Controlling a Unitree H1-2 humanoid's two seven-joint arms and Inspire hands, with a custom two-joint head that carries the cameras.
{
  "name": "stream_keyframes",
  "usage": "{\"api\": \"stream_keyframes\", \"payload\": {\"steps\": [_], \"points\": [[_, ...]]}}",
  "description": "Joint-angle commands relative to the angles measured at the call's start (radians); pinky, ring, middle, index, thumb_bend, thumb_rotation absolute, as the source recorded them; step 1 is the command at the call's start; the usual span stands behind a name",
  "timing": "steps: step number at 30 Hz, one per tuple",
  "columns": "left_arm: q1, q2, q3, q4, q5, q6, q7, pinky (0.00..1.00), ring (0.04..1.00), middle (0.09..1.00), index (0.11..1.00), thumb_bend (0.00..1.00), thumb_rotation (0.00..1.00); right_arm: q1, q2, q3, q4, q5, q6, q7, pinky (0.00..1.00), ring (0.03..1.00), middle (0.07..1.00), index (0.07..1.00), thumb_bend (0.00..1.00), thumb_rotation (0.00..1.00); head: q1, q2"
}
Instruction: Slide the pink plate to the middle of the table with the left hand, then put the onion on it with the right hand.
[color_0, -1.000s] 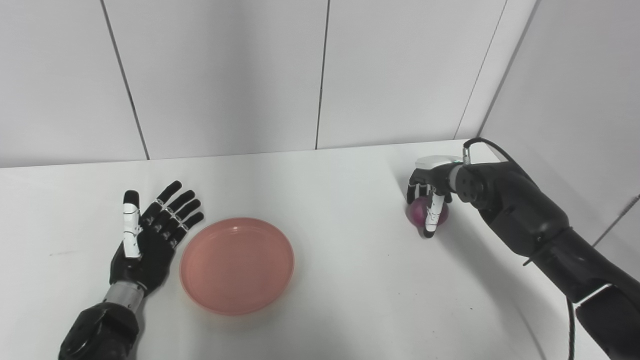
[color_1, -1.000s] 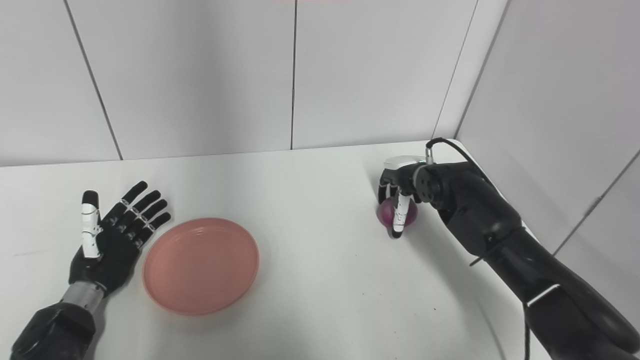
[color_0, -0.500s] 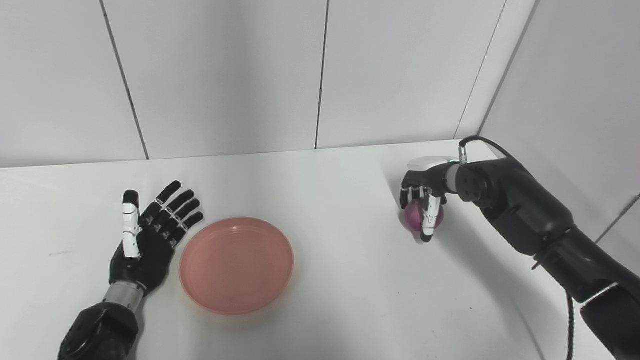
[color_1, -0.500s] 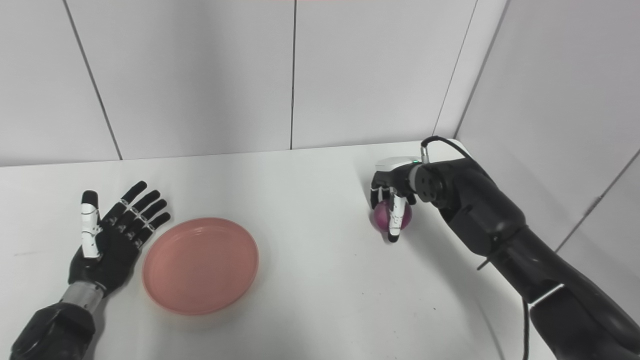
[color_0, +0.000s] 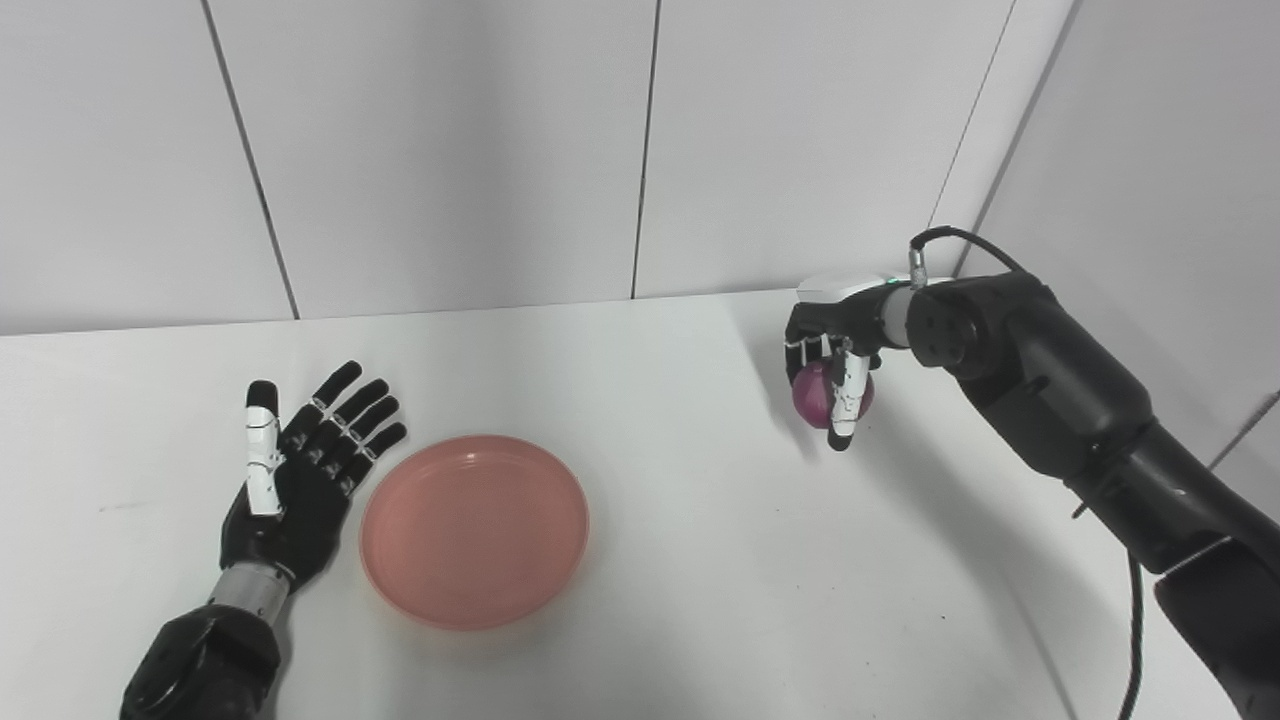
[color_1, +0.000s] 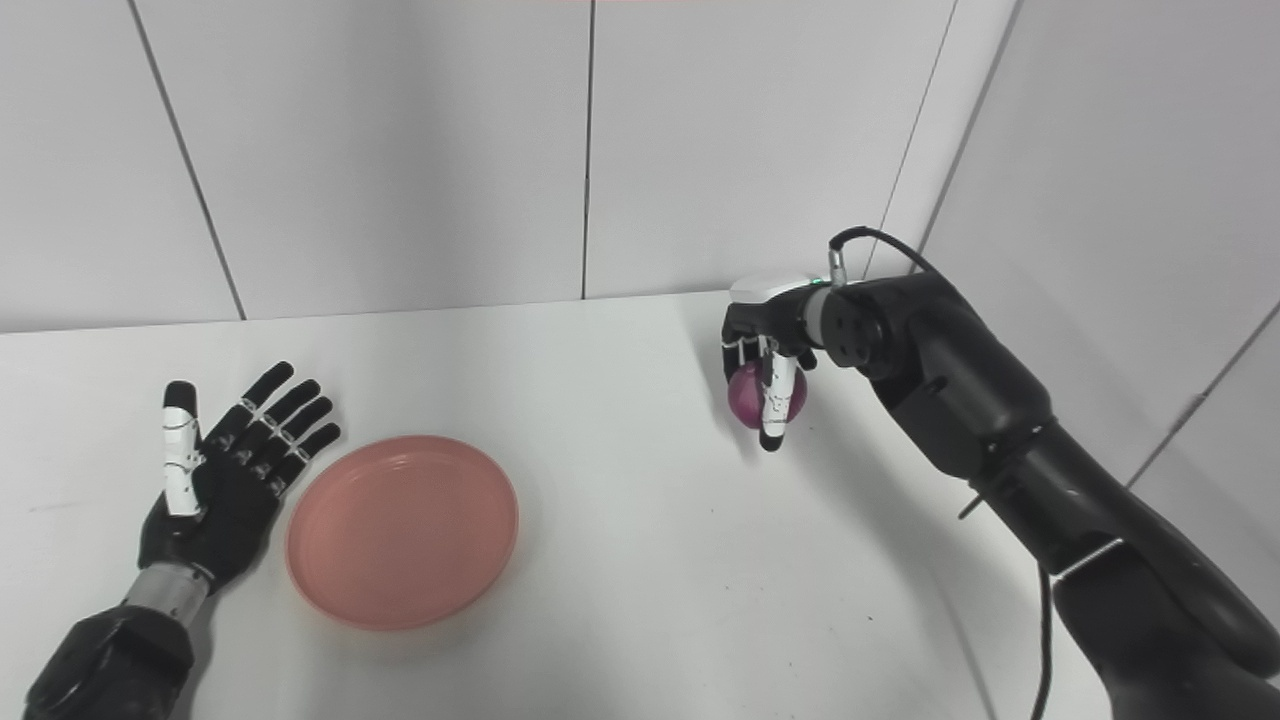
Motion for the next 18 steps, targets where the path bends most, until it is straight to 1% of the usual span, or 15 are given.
{"api": "stream_keyframes", "payload": {"steps": [1,4,5,6,7,9,10,11,12,14,15,18], "points": [[0.078,-0.007,-0.005,0.080,0.039,0.095,0.064,0.80,0.834,0.773,0.809,0.70,0.89,-0.084,-0.027,-0.013,-0.047,-0.022,-0.046,-0.006,0.29,0.359,0.473,0.499,0.53,0.00,0.004,-0.003],[0.074,-0.011,-0.008,0.092,0.044,0.086,0.064,0.77,0.820,0.765,0.805,0.71,0.88,-0.101,-0.015,-0.005,-0.073,-0.036,-0.065,0.003,0.31,0.390,0.453,0.516,0.53,0.00,0.013,-0.006],[0.073,-0.014,-0.009,0.094,0.044,0.083,0.064,0.76,0.817,0.764,0.805,0.71,0.88,-0.106,-0.006,-0.005,-0.082,-0.033,-0.074,0.002,0.32,0.397,0.454,0.515,0.53,0.00,0.027,-0.008],[0.072,-0.017,-0.010,0.095,0.045,0.081,0.065,0.76,0.816,0.766,0.810,0.71,0.88,-0.109,0.000,-0.005,-0.089,-0.032,-0.080,0.000,0.31,0.391,0.453,0.516,0.53,0.00,0.027,-0.008],[0.071,-0.020,-0.011,0.098,0.046,0.077,0.062,0.76,0.816,0.767,0.812,0.71,0.88,-0.113,0.011,-0.005,-0.097,-0.026,-0.087,-0.003,0.31,0.389,0.453,0.517,0.53,0.00,0.043,-0.008],[0.072,-0.026,-0.016,0.092,0.050,0.075,0.063,0.77,0.814,0.767,0.813,0.71,0.88,-0.120,0.031,-0.005,-0.109,-0.018,-0.095,-0.006,0.32,0.405,0.458,0.512,0.53,0.00,0.063,-0.005],[0.072,-0.031,-0.018,0.089,0.053,0.075,0.066,0.77,0.811,0.766,0.813,0.71,0.88,-0.124,0.041,-0.006,-0.113,-0.010,-0.101,-0.007,0.33,0.397,0.481,0.525,0.52,0.00,0.083,-0.006],[0.072,-0.033,-0.019,0.088,0.055,0.075,0.069,0.78,0.811,0.769,0.817,0.70,0.89,-0.125,0.046,-0.008,-0.114,-0.006,-0.106,-0.007,0.33,0.394,0.490,0.531,0.52,0.00,0.083,-0.006],[0.072,-0.039,-0.020,0.085,0.056,0.076,0.072,0.78,0.809,0.773,0.815,0.70,0.89,-0.133,0.064,-0.002,-0.119,-0.008,-0.112,-0.004,0.31,0.382,0.480,0.542,0.51,0.00,0.103,-0.007],[0.072,-0.046,-0.024,0.084,0.059,0.071,0.074,0.79,0.807,0.775,0.814,0.70,0.89,-0.148,0.096,0.010,-0.130,-0.018,-0.118,0.001,0.29,0.375,0.472,0.547,0.51,0.00,0.121,-0.008],[0.072,-0.048,-0.026,0.085,0.061,0.069,0.074,0.82,0.819,0.780,0.820,0.70,0.89,-0.153,0.110,0.014,-0.136,-0.023,-0.119,0.004,0.29,0.394,0.496,0.514,0.52,0.00,0.121,-0.008],[0.073,-0.057,-0.032,0.082,0.070,0.065,0.083,0.84,0.831,0.785,0.830,0.71,0.90,-0.170,0.150,0.026,-0.155,-0.022,-0.136,0.000,0.29,0.410,0.508,0.494,0.52,0.00,0.148,-0.012]]}}
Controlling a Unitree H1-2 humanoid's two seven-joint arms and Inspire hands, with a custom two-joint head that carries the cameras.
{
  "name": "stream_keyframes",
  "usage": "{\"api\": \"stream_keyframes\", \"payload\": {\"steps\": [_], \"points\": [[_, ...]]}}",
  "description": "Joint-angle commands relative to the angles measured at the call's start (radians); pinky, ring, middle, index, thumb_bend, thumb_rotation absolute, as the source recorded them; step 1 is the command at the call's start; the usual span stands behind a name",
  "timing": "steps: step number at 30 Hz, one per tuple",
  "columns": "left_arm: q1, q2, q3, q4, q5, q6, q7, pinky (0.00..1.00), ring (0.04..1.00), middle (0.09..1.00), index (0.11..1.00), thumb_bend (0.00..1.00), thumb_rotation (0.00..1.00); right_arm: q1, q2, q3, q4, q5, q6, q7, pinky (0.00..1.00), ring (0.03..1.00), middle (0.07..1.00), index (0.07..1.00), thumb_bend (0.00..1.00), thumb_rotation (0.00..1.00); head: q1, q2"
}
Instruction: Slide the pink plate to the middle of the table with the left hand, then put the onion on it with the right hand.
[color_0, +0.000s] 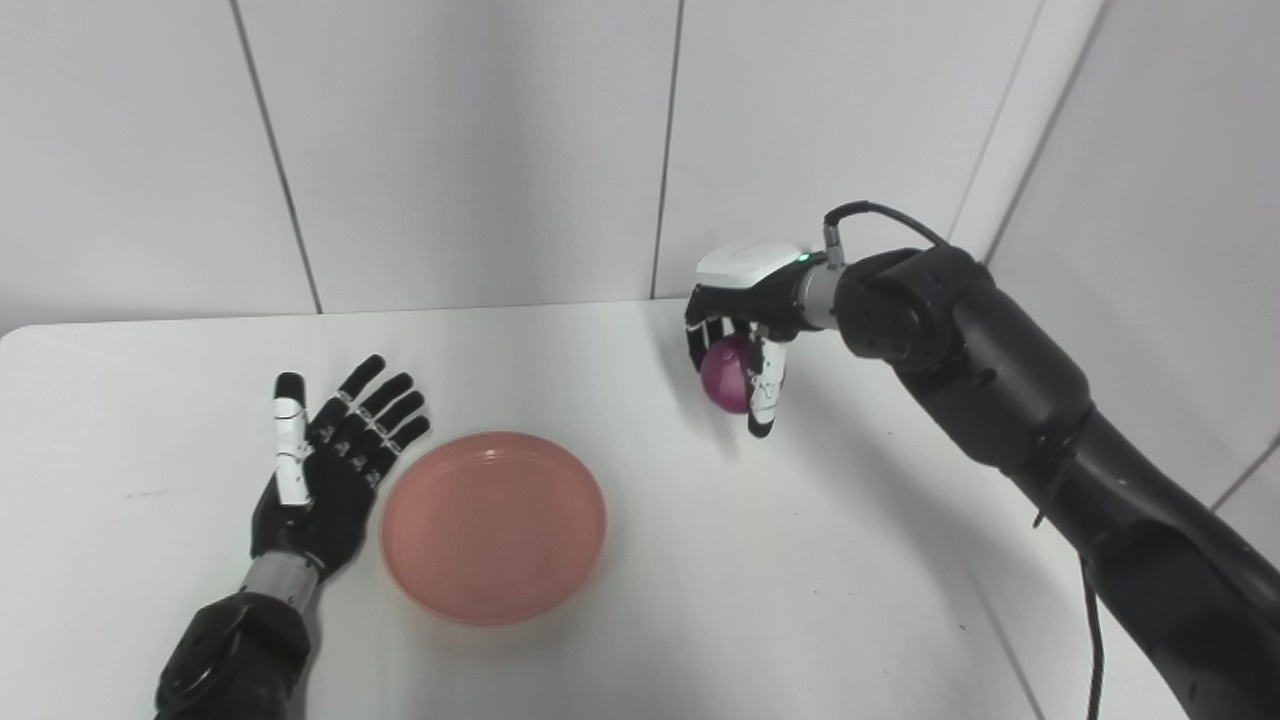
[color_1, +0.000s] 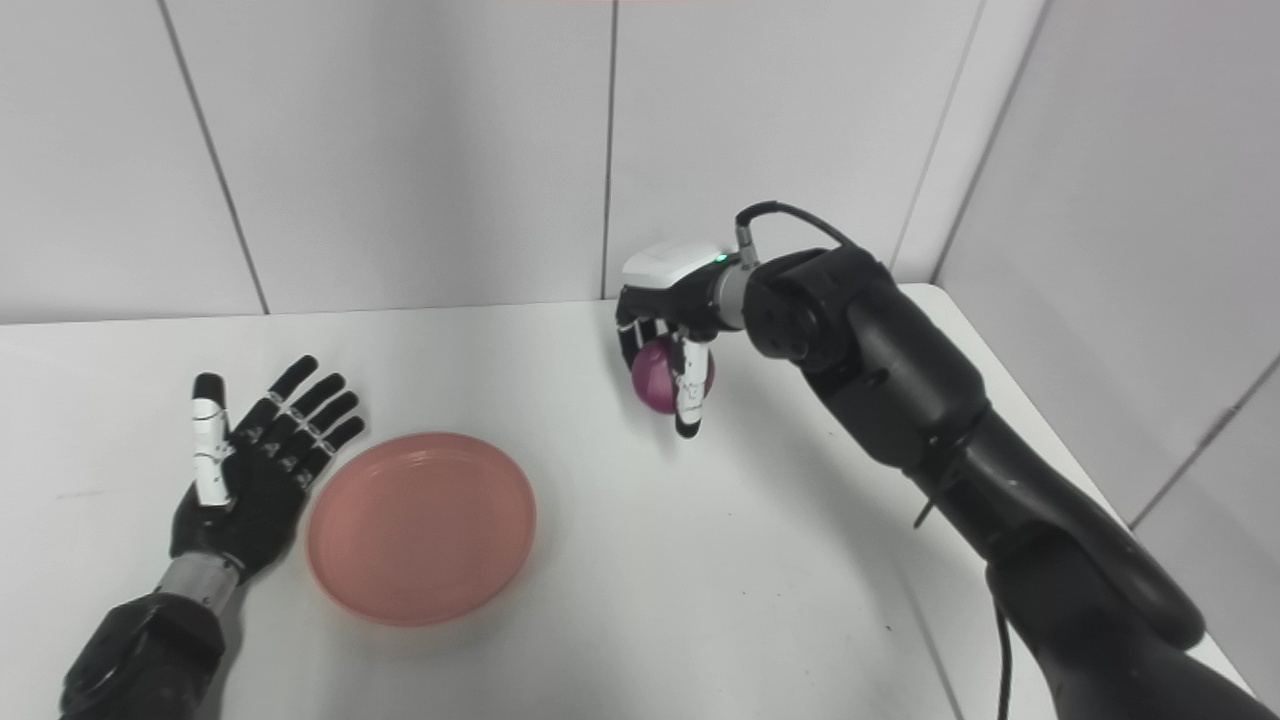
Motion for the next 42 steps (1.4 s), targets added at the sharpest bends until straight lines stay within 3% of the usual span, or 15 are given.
{"api": "stream_keyframes", "payload": {"steps": [1,8,11,12,14,19,24,25,27,29,30,32,39,42], "points": [[0.079,-0.028,-0.022,0.079,0.057,0.070,0.068,0.83,0.828,0.781,0.831,0.70,0.90,-0.085,0.009,-0.013,-0.043,-0.009,-0.046,-0.019,0.28,0.413,0.506,0.493,0.52,0.00,0.001,0.001],[0.079,-0.054,-0.029,0.111,0.082,0.036,0.074,0.83,0.824,0.786,0.832,0.70,0.92,-0.106,0.105,0.005,-0.095,-0.013,-0.043,-0.001,0.24,0.415,0.499,0.492,0.52,0.00,0.064,-0.009],[0.080,-0.067,-0.032,0.120,0.090,0.024,0.079,0.82,0.825,0.792,0.843,0.70,0.91,-0.110,0.133,0.012,-0.097,-0.007,-0.054,-0.003,0.33,0.396,0.480,0.540,0.51,0.00,0.104,-0.011],[0.081,-0.069,-0.034,0.120,0.092,0.021,0.079,0.82,0.825,0.795,0.842,0.70,0.92,-0.111,0.138,0.014,-0.097,-0.006,-0.058,-0.004,0.33,0.408,0.498,0.511,0.52,0.00,0.104,-0.011],[0.082,-0.078,-0.037,0.127,0.098,0.009,0.078,0.81,0.828,0.803,0.848,0.69,0.93,-0.112,0.166,0.024,-0.090,-0.006,-0.063,-0.009,0.27,0.412,0.500,0.495,0.52,0.00,0.138,-0.013],[0.087,-0.101,-0.037,0.126,0.111,0.001,0.092,0.81,0.830,0.806,0.848,0.68,0.94,-0.099,0.212,0.037,-0.080,-0.014,-0.074,-0.027,0.22,0.410,0.502,0.491,0.52,0.00,0.196,-0.017],[0.086,-0.114,-0.037,0.136,0.124,-0.009,0.101,0.78,0.823,0.801,0.854,0.67,0.97,-0.086,0.237,0.049,-0.059,-0.009,-0.100,-0.046,0.29,0.447,0.495,0.491,0.52,0.00,0.238,-0.021],[0.086,-0.115,-0.037,0.138,0.125,-0.012,0.099,0.78,0.824,0.803,0.856,0.67,0.97,-0.085,0.243,0.053,-0.053,-0.010,-0.103,-0.048,0.33,0.454,0.626,0.492,0.52,0.00,0.238,-0.021],[0.085,-0.117,-0.036,0.139,0.124,-0.013,0.099,0.78,0.827,0.804,0.858,0.68,0.97,-0.082,0.253,0.063,-0.043,-0.013,-0.115,-0.060,0.38,0.460,0.685,0.492,0.51,0.00,0.243,-0.021],[0.086,-0.119,-0.036,0.138,0.124,-0.011,0.100,0.79,0.830,0.808,0.861,0.68,0.97,-0.073,0.270,0.068,-0.034,-0.009,-0.120,-0.080,0.41,0.463,0.640,0.491,0.51,0.00,0.245,-0.021],[0.086,-0.120,-0.037,0.138,0.125,-0.011,0.101,0.79,0.827,0.808,0.862,0.68,0.97,-0.067,0.280,0.070,-0.028,-0.009,-0.120,-0.091,0.38,0.436,0.547,0.505,0.52,0.00,0.245,-0.020],[0.087,-0.122,-0.039,0.138,0.126,-0.012,0.101,0.80,0.827,0.808,0.862,0.69,0.97,-0.060,0.297,0.074,-0.018,-0.014,-0.114,-0.097,0.36,0.414,0.496,0.517,0.52,0.00,0.246,-0.019],[0.090,-0.132,-0.038,0.127,0.123,-0.010,0.105,0.81,0.830,0.811,0.857,0.70,0.96,-0.047,0.322,0.097,0.011,-0.037,-0.111,-0.085,0.33,0.417,0.489,0.499,0.52,0.00,0.250,-0.016],[0.091,-0.132,-0.034,0.123,0.122,-0.006,0.105,0.81,0.828,0.807,0.854,0.70,0.96,-0.035,0.320,0.105,0.028,-0.051,-0.120,-0.098,0.28,0.414,0.501,0.491,0.52,0.00,0.247,-0.014]]}}
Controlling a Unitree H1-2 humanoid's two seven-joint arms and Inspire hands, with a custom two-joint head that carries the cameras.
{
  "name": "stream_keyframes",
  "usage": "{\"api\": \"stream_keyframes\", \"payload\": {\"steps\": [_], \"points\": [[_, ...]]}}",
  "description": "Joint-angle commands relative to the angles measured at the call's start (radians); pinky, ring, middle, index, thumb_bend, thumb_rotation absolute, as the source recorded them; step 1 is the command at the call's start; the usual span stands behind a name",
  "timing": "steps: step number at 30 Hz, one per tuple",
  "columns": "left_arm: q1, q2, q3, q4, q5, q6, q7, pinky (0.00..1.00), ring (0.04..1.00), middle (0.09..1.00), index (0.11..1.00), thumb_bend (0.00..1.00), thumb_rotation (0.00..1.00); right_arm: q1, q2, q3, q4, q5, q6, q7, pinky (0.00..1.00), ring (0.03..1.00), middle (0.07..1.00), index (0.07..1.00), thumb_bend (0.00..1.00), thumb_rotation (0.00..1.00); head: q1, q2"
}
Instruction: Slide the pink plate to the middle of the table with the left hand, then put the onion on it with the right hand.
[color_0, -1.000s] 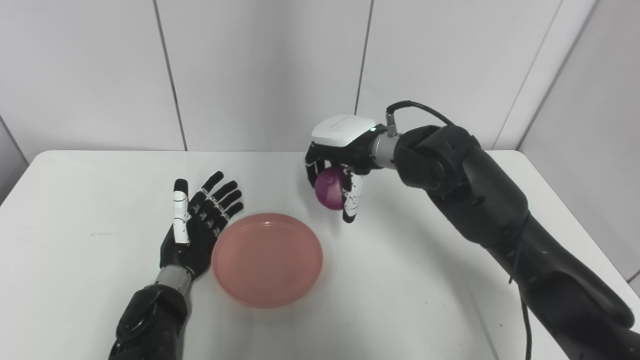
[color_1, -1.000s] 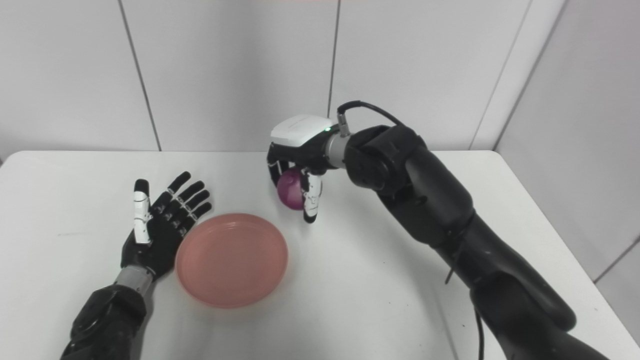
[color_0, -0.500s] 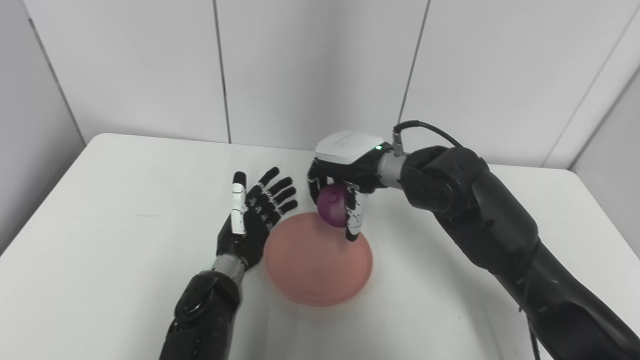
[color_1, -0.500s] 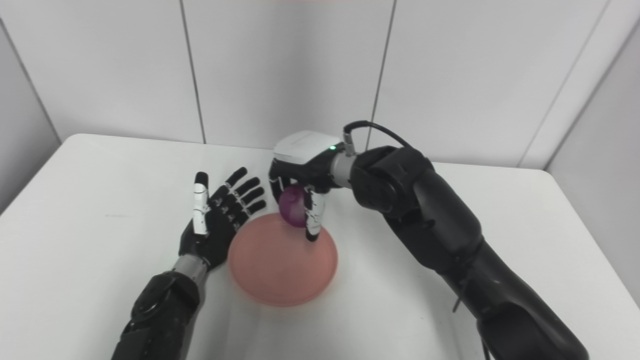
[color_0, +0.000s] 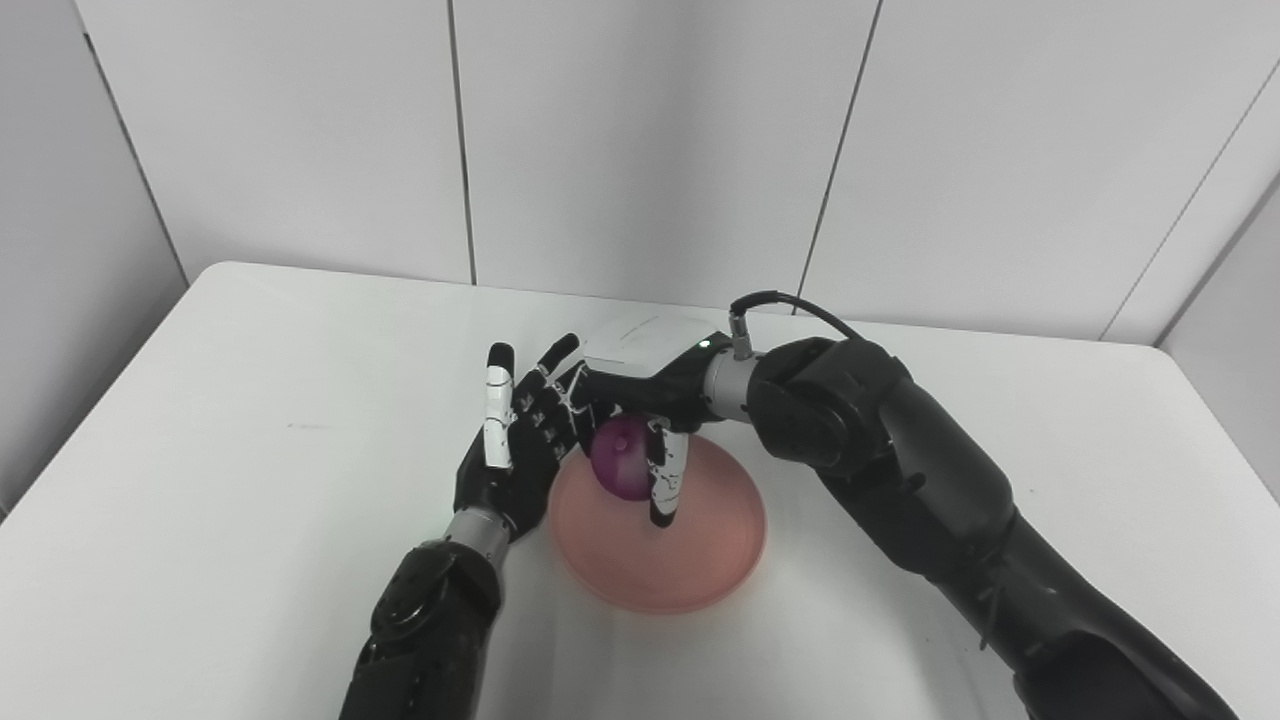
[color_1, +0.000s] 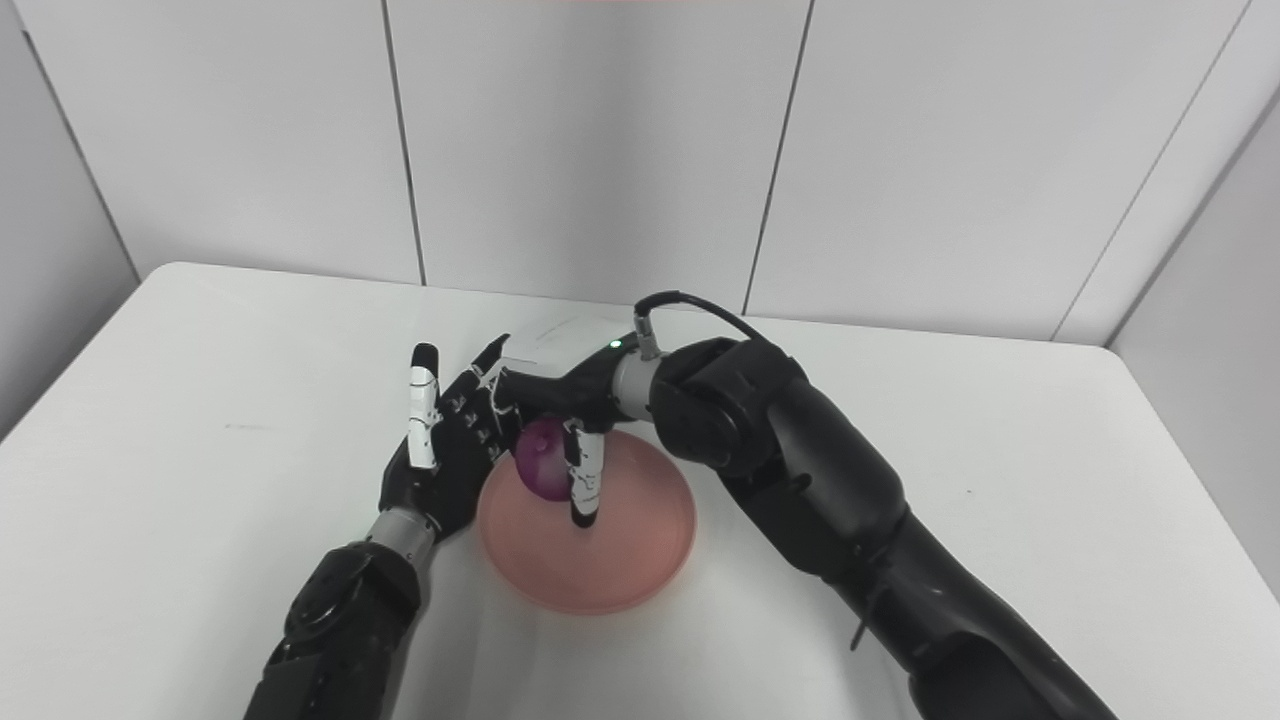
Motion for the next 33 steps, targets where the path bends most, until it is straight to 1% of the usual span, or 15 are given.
{"api": "stream_keyframes", "payload": {"steps": [1,5,9,11,15,19,21,28,30,33], "points": [[0.094,-0.005,-0.004,0.086,0.036,0.088,0.064,0.81,0.827,0.807,0.854,0.70,0.96,-0.026,-0.008,-0.007,0.003,-0.015,-0.025,-0.036,0.27,0.413,0.502,0.491,0.52,0.00,-0.001,0.001],[0.098,-0.003,-0.003,0.076,0.034,0.094,0.063,0.80,0.828,0.812,0.863,0.69,0.96,-0.013,-0.008,0.001,0.022,-0.026,-0.026,-0.030,0.25,0.411,0.502,0.492,0.52,0.00,-0.007,0.006],[0.101,-0.003,-0.002,0.066,0.036,0.101,0.069,0.82,0.822,0.803,0.862,0.68,0.97,-0.007,-0.006,0.014,0.041,-0.034,-0.036,-0.036,0.29,0.416,0.504,0.492,0.52,0.00,-0.012,0.010],[0.101,-0.002,-0.002,0.066,0.036,0.103,0.070,0.82,0.821,0.799,0.859,0.69,0.97,-0.006,-0.005,0.018,0.046,-0.033,-0.041,-0.040,0.26,0.415,0.503,0.491,0.52,0.00,-0.016,0.011],[0.097,0.002,0.000,0.074,0.032,0.101,0.065,0.81,0.819,0.799,0.855,0.70,0.95,-0.005,-0.003,0.021,0.055,-0.033,-0.044,-0.046,0.25,0.415,0.503,0.491,0.52,0.00,-0.025,0.013],[0.098,0.003,0.000,0.067,0.033,0.104,0.067,0.80,0.819,0.792,0.856,0.70,0.95,-0.001,-0.004,0.027,0.049,-0.029,-0.046,-0.044,0.26,0.413,0.506,0.491,0.52,0.00,-0.027,0.014],[0.097,0.003,0.002,0.066,0.029,0.106,0.066,0.82,0.823,0.792,0.861,0.69,0.95,0.004,-0.004,0.026,0.044,-0.022,-0.047,-0.044,0.27,0.414,0.507,0.491,0.52,0.00,-0.026,0.014],[0.098,0.002,0.001,0.051,0.032,0.118,0.073,0.83,0.830,0.801,0.866,0.68,0.96,0.027,-0.010,0.026,0.026,-0.016,-0.083,-0.075,0.29,0.410,0.513,0.491,0.52,0.00,-0.028,0.015],[0.096,0.003,0.000,0.058,0.033,0.114,0.074,0.82,0.828,0.802,0.863,0.68,0.96,0.030,-0.010,0.023,0.020,-0.018,-0.088,-0.077,0.29,0.384,0.479,0.530,0.52,0.00,-0.028,0.016],[0.092,0.005,-0.001,0.068,0.033,0.109,0.073,0.82,0.828,0.800,0.860,0.69,0.96,0.034,-0.016,0.020,0.013,-0.017,-0.109,-0.092,0.31,0.382,0.472,0.540,0.52,0.00,-0.030,0.015]]}}
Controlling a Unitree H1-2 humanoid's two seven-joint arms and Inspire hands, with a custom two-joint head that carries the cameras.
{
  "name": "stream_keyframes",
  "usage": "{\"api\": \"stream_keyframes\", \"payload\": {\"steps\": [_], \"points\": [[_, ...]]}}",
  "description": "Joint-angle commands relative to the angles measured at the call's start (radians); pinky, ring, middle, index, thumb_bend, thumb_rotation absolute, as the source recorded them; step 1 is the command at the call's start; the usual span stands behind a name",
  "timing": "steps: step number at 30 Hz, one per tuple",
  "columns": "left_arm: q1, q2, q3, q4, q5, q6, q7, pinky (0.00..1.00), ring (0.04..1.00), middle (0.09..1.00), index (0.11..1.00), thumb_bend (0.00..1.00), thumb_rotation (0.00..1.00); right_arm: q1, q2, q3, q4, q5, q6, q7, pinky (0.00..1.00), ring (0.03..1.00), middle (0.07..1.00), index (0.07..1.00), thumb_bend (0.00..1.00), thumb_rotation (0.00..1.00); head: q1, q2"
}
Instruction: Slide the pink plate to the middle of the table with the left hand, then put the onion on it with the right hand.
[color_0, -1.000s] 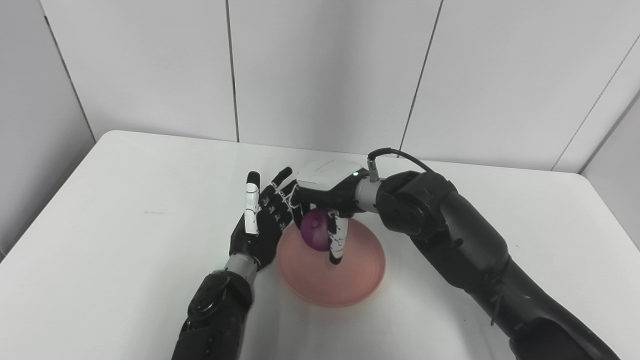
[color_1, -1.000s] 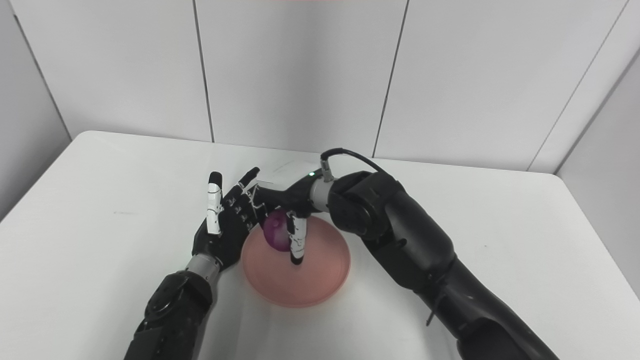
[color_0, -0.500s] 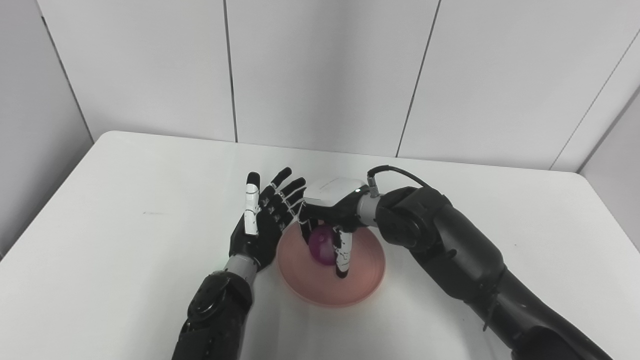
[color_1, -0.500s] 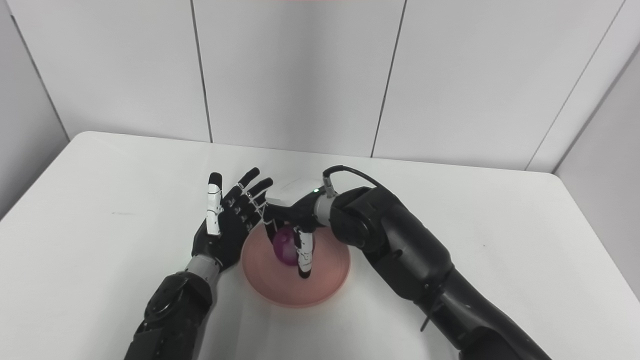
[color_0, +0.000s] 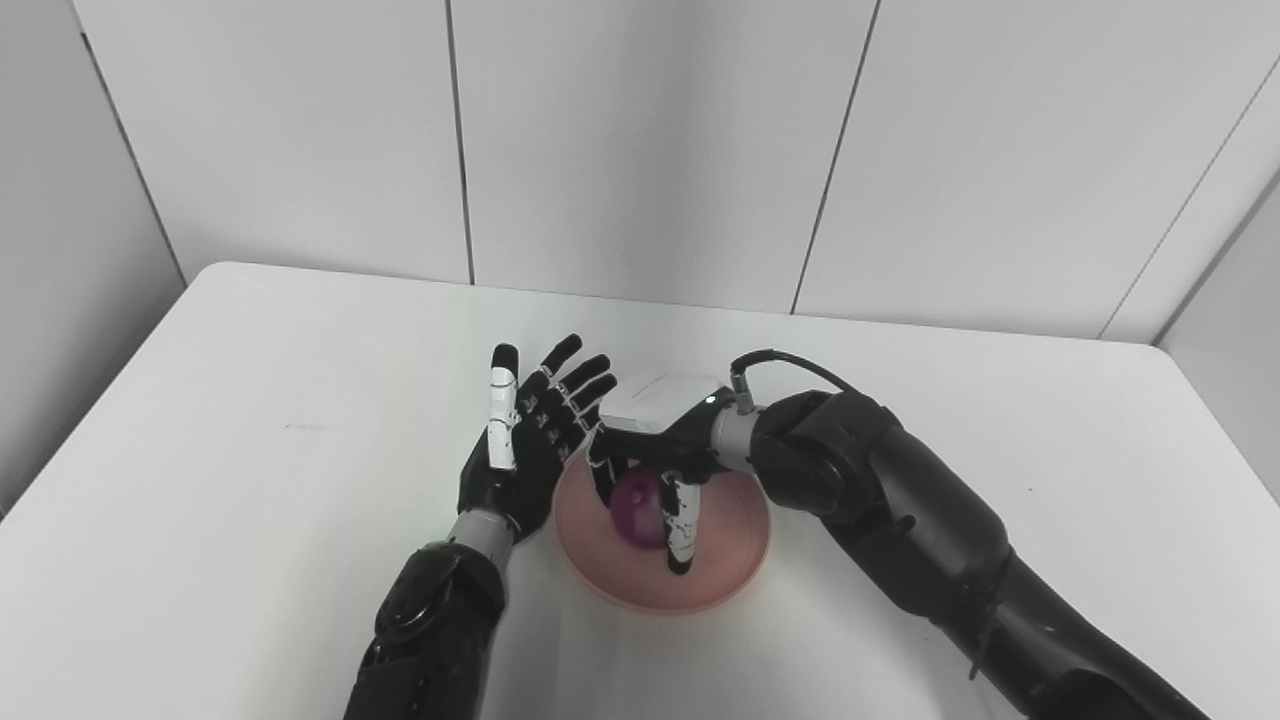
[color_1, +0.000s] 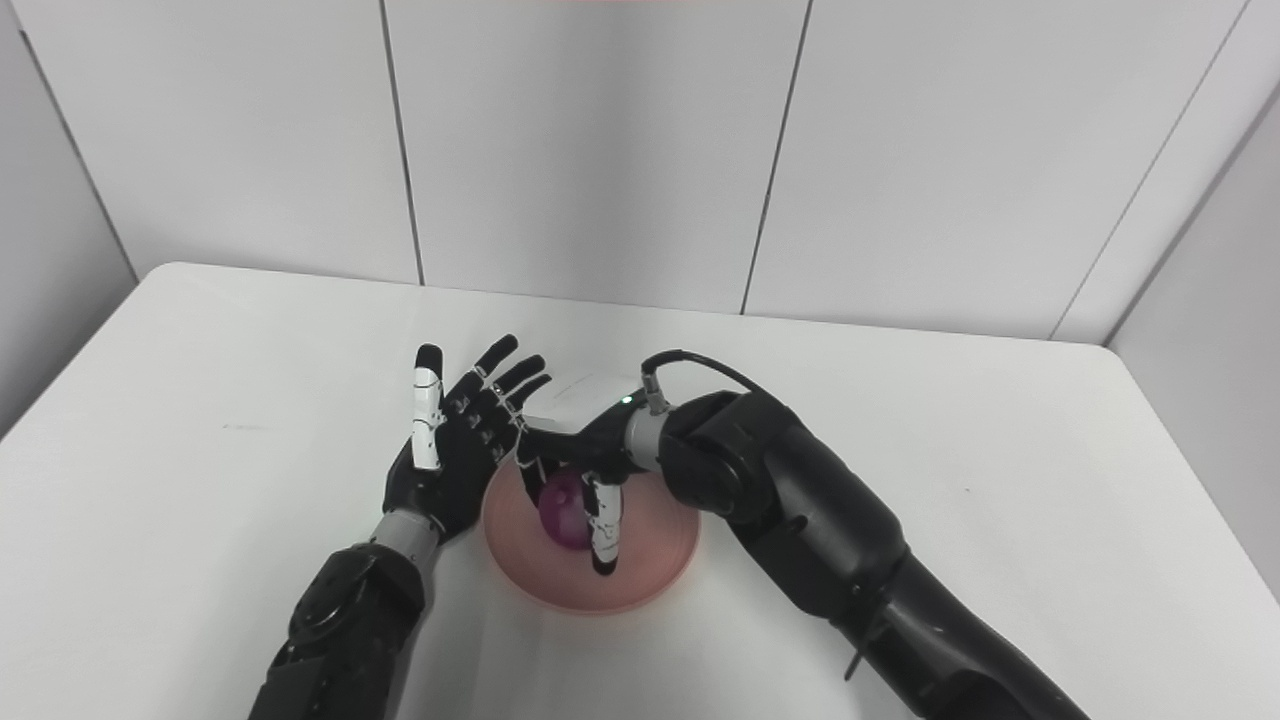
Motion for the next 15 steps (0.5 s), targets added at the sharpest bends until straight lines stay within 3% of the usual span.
{"api": "stream_keyframes", "payload": {"steps": [1,4,6,7,9,15], "points": [[0.085,0.005,-0.001,0.083,0.033,0.106,0.062,0.82,0.827,0.799,0.859,0.69,0.96,-0.033,-0.009,-0.018,-0.034,-0.001,-0.047,-0.039,0.33,0.389,0.478,0.536,0.52,0.00,-0.001,0.000],[0.085,0.006,-0.001,0.078,0.032,0.108,0.062,0.82,0.828,0.801,0.859,0.69,0.96,-0.028,-0.014,-0.025,-0.042,0.003,-0.041,-0.040,0.41,0.484,0.494,0.502,0.53,0.00,-0.001,0.000],[0.084,0.006,-0.001,0.078,0.030,0.108,0.061,0.82,0.826,0.800,0.857,0.69,0.95,-0.026,-0.016,-0.029,-0.047,0.001,-0.034,-0.039,0.46,0.534,0.598,0.496,0.52,0.11,-0.001,-0.001],[0.084,0.006,0.000,0.078,0.030,0.109,0.062,0.82,0.827,0.800,0.857,0.69,0.95,-0.026,-0.018,-0.030,-0.049,-0.002,-0.032,-0.038,0.46,0.546,0.623,0.522,0.61,0.15,-0.002,-0.001],[0.085,0.006,0.001,0.074,0.029,0.113,0.063,0.82,0.828,0.801,0.859,0.68,0.95,-0.028,-0.020,-0.034,-0.055,-0.004,-0.024,-0.032,0.46,0.557,0.639,0.626,0.93,0.23,-0.004,-0.001],[0.083,0.009,0.000,0.080,0.030,0.111,0.061,0.82,0.831,0.804,0.856,0.69,0.96,-0.035,-0.030,-0.056,-0.059,0.008,-0.016,-0.022,0.50,0.626,0.694,0.669,1.00,0.31,-0.006,-0.003]]}}
